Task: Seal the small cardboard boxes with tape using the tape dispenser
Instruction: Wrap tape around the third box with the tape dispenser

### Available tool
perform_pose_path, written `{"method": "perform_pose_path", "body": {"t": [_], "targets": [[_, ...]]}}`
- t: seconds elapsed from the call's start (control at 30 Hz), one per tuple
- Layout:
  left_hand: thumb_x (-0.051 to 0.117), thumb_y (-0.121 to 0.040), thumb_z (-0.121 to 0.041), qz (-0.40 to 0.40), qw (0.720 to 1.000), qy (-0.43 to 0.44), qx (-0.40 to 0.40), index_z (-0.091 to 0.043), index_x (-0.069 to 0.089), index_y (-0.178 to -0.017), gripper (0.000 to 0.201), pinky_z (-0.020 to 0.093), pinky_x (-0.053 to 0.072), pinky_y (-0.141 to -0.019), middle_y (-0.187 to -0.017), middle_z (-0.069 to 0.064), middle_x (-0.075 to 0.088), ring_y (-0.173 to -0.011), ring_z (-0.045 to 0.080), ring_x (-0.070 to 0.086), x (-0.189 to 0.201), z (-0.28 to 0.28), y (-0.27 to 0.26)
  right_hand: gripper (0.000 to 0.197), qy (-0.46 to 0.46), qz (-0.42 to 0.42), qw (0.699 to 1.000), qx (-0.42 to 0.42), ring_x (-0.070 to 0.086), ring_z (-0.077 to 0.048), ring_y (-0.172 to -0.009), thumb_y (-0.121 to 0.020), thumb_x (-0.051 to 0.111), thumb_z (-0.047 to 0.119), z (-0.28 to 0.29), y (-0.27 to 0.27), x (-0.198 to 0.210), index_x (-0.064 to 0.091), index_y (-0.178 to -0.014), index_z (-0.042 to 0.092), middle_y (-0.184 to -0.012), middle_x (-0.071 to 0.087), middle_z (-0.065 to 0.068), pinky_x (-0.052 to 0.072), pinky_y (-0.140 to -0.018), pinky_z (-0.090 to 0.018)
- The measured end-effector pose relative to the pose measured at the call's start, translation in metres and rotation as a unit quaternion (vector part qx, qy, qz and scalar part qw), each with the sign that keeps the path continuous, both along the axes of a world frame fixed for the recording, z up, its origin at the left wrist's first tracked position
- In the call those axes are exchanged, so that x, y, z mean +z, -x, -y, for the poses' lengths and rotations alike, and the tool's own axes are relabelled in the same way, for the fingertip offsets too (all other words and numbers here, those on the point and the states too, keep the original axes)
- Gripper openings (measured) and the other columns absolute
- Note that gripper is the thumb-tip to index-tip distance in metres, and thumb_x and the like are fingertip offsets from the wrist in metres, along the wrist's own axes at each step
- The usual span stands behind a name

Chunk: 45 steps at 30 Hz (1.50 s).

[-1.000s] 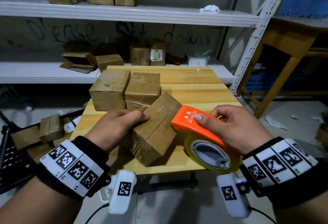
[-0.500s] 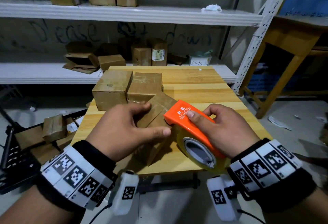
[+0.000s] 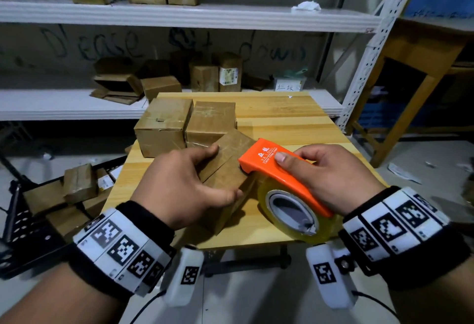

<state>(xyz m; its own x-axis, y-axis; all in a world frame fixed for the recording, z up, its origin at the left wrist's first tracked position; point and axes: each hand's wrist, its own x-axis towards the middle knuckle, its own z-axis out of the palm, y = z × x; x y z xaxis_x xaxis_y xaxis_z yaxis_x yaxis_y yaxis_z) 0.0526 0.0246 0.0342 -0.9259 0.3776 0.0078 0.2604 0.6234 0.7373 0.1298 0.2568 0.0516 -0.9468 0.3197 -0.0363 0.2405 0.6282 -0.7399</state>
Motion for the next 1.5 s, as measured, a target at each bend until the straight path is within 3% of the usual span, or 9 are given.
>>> {"method": "perform_pose_path", "body": {"t": [0.23,0.4,0.53,0.67,0.87,1.0,1.1,1.37,1.5], "targets": [[0.095,-0.052,-0.057,-0.005,1.0,-0.009,0.005,-0.035,0.055,-0.149,0.107,0.006,0.042,-0.07,-0.122,-0.02,0.062,-0.096,-0.009,0.055,-0.003,0.004,0.008,0.046,-0.001,0.006,1.0,0.003,0.075,-0.008,-0.065,-0.087,0.06,0.073,0.002,0.0,0.002,0.077,-0.086,0.03,-0.073,0.078,0.012,0.059,-0.073,-0.035],[0.094,-0.056,-0.051,0.015,1.0,-0.024,0.012,-0.035,0.055,-0.148,0.101,0.008,0.043,-0.063,-0.114,-0.02,0.06,-0.091,-0.01,0.054,-0.004,0.007,0.011,0.043,0.024,0.011,1.0,-0.003,0.075,-0.011,-0.063,-0.088,0.065,0.067,-0.009,-0.01,0.002,0.079,-0.085,0.026,-0.072,0.079,0.007,0.061,-0.076,-0.038],[0.095,-0.057,-0.048,0.018,0.999,-0.028,0.014,-0.035,0.054,-0.149,0.101,0.009,0.045,-0.062,-0.117,-0.018,0.061,-0.094,-0.007,0.057,-0.006,0.005,0.01,0.042,0.022,0.009,1.0,-0.003,0.074,-0.007,-0.062,-0.087,0.065,0.067,-0.008,-0.011,-0.004,0.078,-0.085,0.027,-0.071,0.078,0.01,0.058,-0.072,-0.034],[0.095,-0.057,-0.049,0.02,0.999,-0.037,0.015,-0.034,0.055,-0.148,0.101,0.015,0.049,-0.069,-0.118,-0.016,0.064,-0.095,-0.002,0.061,-0.006,0.006,0.01,0.041,0.028,0.005,1.0,-0.001,0.075,-0.008,-0.063,-0.087,0.064,0.067,-0.009,-0.012,-0.003,0.078,-0.085,0.028,-0.072,0.079,0.009,0.06,-0.073,-0.035],[0.094,-0.056,-0.052,0.018,0.999,-0.038,0.015,-0.034,0.055,-0.149,0.101,0.016,0.049,-0.073,-0.117,-0.018,0.059,-0.095,-0.008,0.055,-0.005,0.005,0.01,0.042,0.035,0.012,0.999,0.006,0.075,-0.01,-0.063,-0.087,0.065,0.067,-0.014,-0.017,-0.006,0.078,-0.083,0.027,-0.073,0.079,0.007,0.06,-0.074,-0.037],[0.092,-0.057,-0.05,0.02,0.999,-0.036,0.011,-0.034,0.053,-0.15,0.102,0.011,0.045,-0.065,-0.11,-0.021,0.056,-0.09,-0.01,0.053,-0.004,0.003,0.008,0.043,0.043,0.013,0.999,0.01,0.076,-0.012,-0.066,-0.086,0.065,0.067,-0.016,-0.02,-0.007,0.078,-0.085,0.026,-0.075,0.079,0.006,0.063,-0.079,-0.042],[0.09,-0.056,-0.051,0.029,0.999,-0.036,0.006,-0.035,0.052,-0.15,0.103,0.009,0.046,-0.058,-0.116,-0.019,0.057,-0.089,-0.008,0.053,-0.001,0.003,0.007,0.044,0.042,0.014,0.999,0.016,0.077,-0.012,-0.067,-0.085,0.065,0.068,-0.017,-0.021,-0.007,0.078,-0.087,0.026,-0.076,0.079,0.006,0.063,-0.08,-0.044],[0.091,-0.059,-0.048,0.032,0.999,-0.039,0.016,-0.037,0.052,-0.15,0.099,0.009,0.045,-0.057,-0.122,-0.016,0.055,-0.089,-0.007,0.051,-0.001,0.002,0.006,0.045,0.034,0.017,0.999,0.016,0.076,-0.011,-0.064,-0.084,0.065,0.068,-0.02,-0.025,-0.007,0.078,-0.085,0.025,-0.074,0.079,0.006,0.063,-0.078,-0.042],[0.091,-0.061,-0.047,0.019,0.999,-0.026,0.018,-0.036,0.051,-0.15,0.098,0.004,0.045,-0.055,-0.119,-0.016,0.055,-0.087,-0.006,0.051,-0.002,0.001,0.007,0.043,0.035,0.015,0.999,0.014,0.076,-0.014,-0.065,-0.086,0.066,0.066,-0.022,-0.029,-0.01,0.079,-0.084,0.025,-0.074,0.079,0.004,0.063,-0.079,-0.045]]}}
